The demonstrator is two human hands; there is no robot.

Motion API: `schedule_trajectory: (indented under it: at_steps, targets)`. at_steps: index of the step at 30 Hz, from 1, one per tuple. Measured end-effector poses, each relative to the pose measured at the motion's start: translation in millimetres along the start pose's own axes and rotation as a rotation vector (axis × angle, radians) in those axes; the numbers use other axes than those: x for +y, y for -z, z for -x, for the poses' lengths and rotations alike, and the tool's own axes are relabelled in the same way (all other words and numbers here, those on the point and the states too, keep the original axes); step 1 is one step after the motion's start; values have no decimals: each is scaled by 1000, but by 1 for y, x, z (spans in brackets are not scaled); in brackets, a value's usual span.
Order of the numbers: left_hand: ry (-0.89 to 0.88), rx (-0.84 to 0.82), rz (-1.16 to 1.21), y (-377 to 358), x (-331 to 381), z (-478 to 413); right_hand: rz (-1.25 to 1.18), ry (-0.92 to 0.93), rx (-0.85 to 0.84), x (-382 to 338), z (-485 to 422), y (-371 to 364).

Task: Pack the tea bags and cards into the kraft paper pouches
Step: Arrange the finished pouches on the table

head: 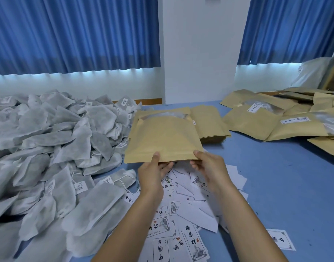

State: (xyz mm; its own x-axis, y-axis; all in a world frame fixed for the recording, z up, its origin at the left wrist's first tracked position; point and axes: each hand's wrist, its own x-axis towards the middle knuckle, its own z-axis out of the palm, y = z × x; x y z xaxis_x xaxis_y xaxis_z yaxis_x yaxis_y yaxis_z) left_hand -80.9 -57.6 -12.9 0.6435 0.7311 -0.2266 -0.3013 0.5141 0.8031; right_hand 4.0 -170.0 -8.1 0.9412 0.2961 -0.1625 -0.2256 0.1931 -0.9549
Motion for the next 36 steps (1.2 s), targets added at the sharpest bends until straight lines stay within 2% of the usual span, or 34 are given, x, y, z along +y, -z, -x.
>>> schedule_trajectory:
  at_steps: [7, 11, 14, 18, 23, 29, 33, 36]
  targets:
    - [29, 1, -37, -2, -2, 1, -18, 5, 26, 1, -4, 1]
    - [44, -24, -45, -2, -3, 4, -114, -48, 18, 2, -2, -2]
    - [54, -12, -42, -2, -4, 5, -81, -47, -12, 3, -1, -1]
    - [62, -17, -53, -1, -5, 4, -55, -43, 39, 3, -2, 0]
    - [48, -17, -30, -2, -9, 5, -404, -239, -40, 5, 3, -5]
    - [61, -54, -108, -5, -10, 7, -334, -173, 54, 7, 2, -8]
    - [11, 47, -41, 6, 7, -4, -344, -179, 81, 3, -4, 1]
    - [15, 57, -74, 10, 10, -7, -359, -187, 31, 5, -2, -2]
